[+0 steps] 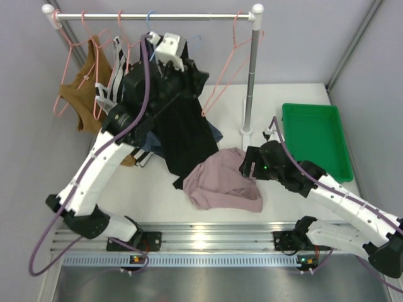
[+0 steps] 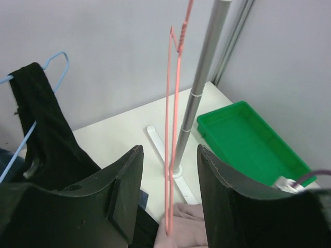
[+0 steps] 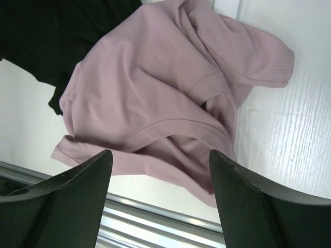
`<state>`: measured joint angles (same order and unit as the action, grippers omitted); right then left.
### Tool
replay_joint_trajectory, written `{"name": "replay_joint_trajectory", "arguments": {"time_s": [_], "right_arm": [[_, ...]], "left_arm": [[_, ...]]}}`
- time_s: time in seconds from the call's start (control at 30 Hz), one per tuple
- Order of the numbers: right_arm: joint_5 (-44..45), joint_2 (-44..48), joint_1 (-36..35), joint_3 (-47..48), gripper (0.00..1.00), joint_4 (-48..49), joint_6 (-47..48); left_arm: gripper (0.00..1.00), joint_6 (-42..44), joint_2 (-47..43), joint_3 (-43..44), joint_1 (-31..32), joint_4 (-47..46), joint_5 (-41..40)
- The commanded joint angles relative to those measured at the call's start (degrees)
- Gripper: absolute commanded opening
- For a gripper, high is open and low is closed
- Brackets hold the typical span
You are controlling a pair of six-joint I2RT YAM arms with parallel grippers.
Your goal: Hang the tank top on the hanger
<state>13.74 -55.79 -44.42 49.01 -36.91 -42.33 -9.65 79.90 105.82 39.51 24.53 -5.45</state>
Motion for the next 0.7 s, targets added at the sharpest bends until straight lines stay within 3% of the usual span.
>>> {"name": "replay_joint_trajectory", "arguments": {"time_s": [0.0, 0.2, 0.67], "right_arm": [[-0.5, 2.0, 1.0, 3.2, 0.75, 0.3, 1.8], [-0.6, 3.0, 1.5, 3.2, 0.75, -0.4, 2.1], [-1.1, 4.5, 2.4, 2.5, 0.76, -1.4, 2.7]], "left_arm": [[0.5, 0.4, 7.9, 7.7, -6.4, 0.7, 13.6], [0.51, 2.4, 14.4, 14.7, -7.0, 0.9, 23.0], [0.49, 3.1, 19.7, 13.3, -6.7, -1.9, 21.3]]}}
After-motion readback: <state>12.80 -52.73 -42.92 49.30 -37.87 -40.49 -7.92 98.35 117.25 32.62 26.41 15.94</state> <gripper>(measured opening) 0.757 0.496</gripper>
